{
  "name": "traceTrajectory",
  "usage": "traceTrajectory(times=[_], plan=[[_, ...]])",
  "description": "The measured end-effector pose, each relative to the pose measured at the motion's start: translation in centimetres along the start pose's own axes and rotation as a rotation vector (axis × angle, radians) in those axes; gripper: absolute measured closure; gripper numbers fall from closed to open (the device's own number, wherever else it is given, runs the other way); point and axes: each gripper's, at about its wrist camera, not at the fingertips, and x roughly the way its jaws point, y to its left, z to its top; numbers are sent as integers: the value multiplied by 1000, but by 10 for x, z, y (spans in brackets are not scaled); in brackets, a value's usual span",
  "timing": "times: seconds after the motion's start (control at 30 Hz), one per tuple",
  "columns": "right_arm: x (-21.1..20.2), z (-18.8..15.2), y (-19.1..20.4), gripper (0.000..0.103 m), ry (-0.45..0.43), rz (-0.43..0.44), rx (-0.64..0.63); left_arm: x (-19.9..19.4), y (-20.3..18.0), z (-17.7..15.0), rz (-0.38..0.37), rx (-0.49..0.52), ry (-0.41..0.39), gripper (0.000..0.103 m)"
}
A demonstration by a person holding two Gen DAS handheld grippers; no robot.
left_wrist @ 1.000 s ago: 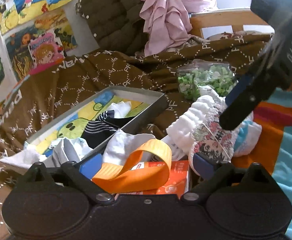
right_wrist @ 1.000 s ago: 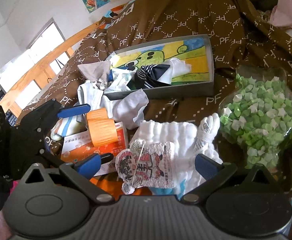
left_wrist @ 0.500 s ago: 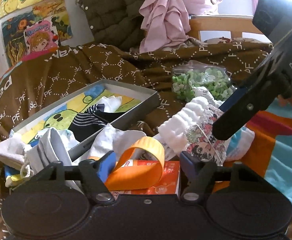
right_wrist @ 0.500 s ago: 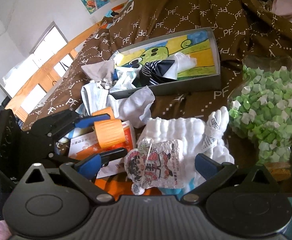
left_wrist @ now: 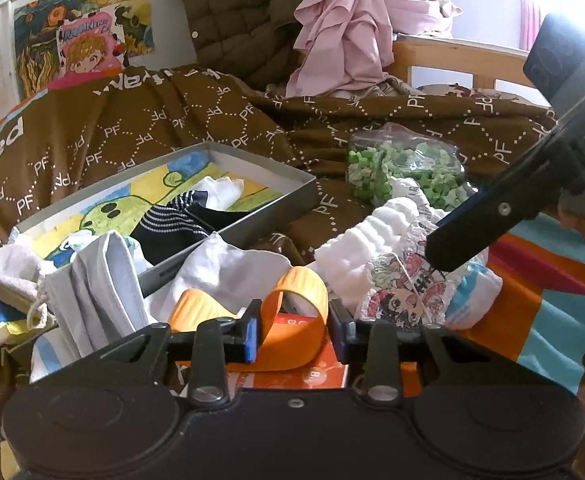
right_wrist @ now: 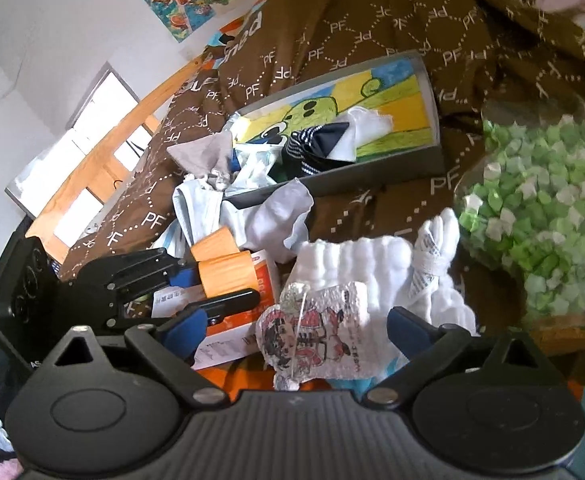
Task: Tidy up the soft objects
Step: 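Close the left gripper on the orange strap while the right grasps a white cloth, then lift the orange strap and white cloth and carry both toward the tray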
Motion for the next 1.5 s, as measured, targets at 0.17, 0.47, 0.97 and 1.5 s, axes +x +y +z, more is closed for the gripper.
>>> traceTrajectory(times=[0.17, 0.47, 0.97, 1.5], plan=[[1, -3, 8, 14, 11, 39, -23, -2, 0, 1, 9, -32, -4, 72], [0, -7, 24, 49, 27, 69, -85, -8, 6, 6, 29, -174, 7, 78], [7, -32, 63, 78, 82, 75, -281, -29, 12, 5, 46, -311, 2, 82], [-54, -34, 83, 92, -163, -69, -315, -81, -7, 14, 61, -409, -99, 89]])
